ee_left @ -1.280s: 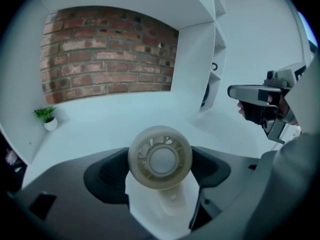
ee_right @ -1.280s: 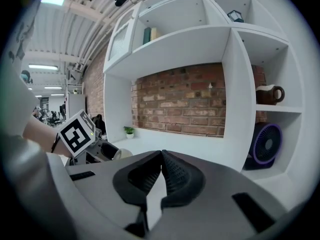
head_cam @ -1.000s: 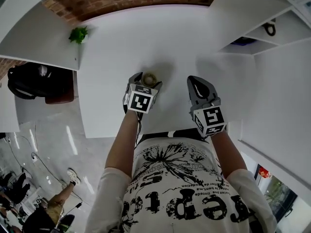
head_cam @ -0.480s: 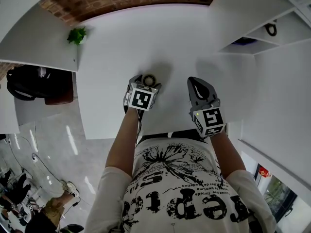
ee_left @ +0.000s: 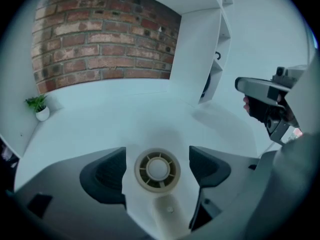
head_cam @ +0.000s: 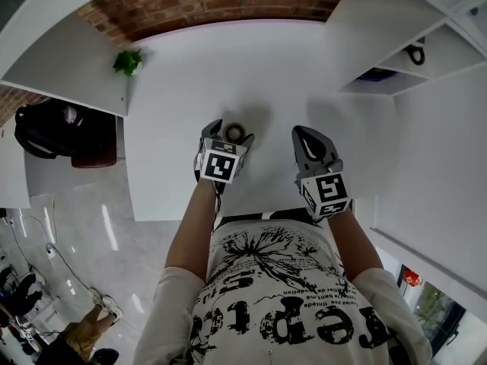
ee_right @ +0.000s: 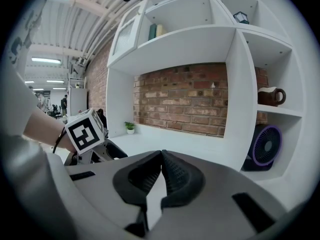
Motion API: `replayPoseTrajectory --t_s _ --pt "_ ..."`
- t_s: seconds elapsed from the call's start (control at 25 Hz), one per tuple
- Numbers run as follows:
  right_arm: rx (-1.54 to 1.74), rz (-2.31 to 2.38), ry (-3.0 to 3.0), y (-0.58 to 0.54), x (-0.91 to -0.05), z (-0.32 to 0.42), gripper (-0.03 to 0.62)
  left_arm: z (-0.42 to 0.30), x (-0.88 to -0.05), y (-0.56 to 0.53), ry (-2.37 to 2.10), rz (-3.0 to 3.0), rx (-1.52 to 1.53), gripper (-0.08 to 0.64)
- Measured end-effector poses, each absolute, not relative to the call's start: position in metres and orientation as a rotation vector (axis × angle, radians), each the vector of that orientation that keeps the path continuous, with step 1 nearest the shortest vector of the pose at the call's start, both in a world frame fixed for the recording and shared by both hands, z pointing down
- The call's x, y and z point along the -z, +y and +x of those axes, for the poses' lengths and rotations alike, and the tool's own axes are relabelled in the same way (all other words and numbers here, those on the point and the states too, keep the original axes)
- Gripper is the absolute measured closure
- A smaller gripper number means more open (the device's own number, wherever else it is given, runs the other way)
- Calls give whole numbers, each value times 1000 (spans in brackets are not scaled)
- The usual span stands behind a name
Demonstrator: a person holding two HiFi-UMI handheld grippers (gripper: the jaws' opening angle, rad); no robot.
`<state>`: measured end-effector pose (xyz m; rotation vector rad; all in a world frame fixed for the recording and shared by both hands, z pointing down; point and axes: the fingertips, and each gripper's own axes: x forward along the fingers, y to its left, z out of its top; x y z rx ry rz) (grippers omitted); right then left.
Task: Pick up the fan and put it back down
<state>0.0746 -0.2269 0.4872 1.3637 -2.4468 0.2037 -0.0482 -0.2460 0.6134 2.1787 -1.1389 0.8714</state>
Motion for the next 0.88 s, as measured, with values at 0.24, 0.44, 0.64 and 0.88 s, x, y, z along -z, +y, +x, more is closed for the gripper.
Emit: replayPoseTrajectory --t_s 0.24,0.44,0.64,0.88 --pt "-112 1386 -2484 -225 -455 70 577 -52 -531 -253 -1239 2312 -673 179" --pt "-17 1405 -2545 -217 -414 61 578 -62 -450 -245 -1394 2463 -505 367" --pt "53 1396 -2598 -211 -382 55 578 -67 -389 -230 -1486 2578 -376 448" --pt "70 1406 -2659 -204 -349 52 578 -76 -330 -207 -1516 2715 -209 531"
